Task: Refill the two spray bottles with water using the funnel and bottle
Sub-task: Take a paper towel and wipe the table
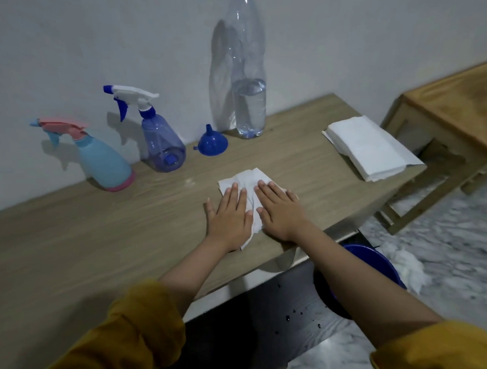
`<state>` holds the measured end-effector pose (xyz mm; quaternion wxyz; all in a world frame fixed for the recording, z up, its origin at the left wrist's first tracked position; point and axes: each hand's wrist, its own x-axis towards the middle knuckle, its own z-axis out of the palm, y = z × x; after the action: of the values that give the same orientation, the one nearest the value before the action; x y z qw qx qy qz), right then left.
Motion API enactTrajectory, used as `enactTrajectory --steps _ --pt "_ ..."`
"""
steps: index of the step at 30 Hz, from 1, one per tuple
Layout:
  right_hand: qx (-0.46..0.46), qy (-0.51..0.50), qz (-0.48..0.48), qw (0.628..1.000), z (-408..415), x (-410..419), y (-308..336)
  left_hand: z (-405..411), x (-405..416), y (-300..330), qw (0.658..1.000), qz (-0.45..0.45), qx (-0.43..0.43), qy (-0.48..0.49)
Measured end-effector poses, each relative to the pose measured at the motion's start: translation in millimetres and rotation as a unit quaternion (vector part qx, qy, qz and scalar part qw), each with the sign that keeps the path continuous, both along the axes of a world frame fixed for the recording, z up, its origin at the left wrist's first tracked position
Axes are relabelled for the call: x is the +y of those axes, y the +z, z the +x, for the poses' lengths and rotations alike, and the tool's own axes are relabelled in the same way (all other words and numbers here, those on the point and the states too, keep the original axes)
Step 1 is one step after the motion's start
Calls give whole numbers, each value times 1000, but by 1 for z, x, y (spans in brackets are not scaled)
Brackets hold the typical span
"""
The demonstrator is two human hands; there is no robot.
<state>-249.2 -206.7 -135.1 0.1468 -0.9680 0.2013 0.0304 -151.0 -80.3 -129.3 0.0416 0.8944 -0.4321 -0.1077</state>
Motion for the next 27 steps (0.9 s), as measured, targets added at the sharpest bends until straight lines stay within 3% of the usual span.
enactTrajectory --steps 13,27 --pt "49 -114 -6 992 -35 70 5 -24 61 -2 995 -8 11 -101" --pt "44 -105 -17 993 4 230 -5 7 225 0 995 -20 3 -96"
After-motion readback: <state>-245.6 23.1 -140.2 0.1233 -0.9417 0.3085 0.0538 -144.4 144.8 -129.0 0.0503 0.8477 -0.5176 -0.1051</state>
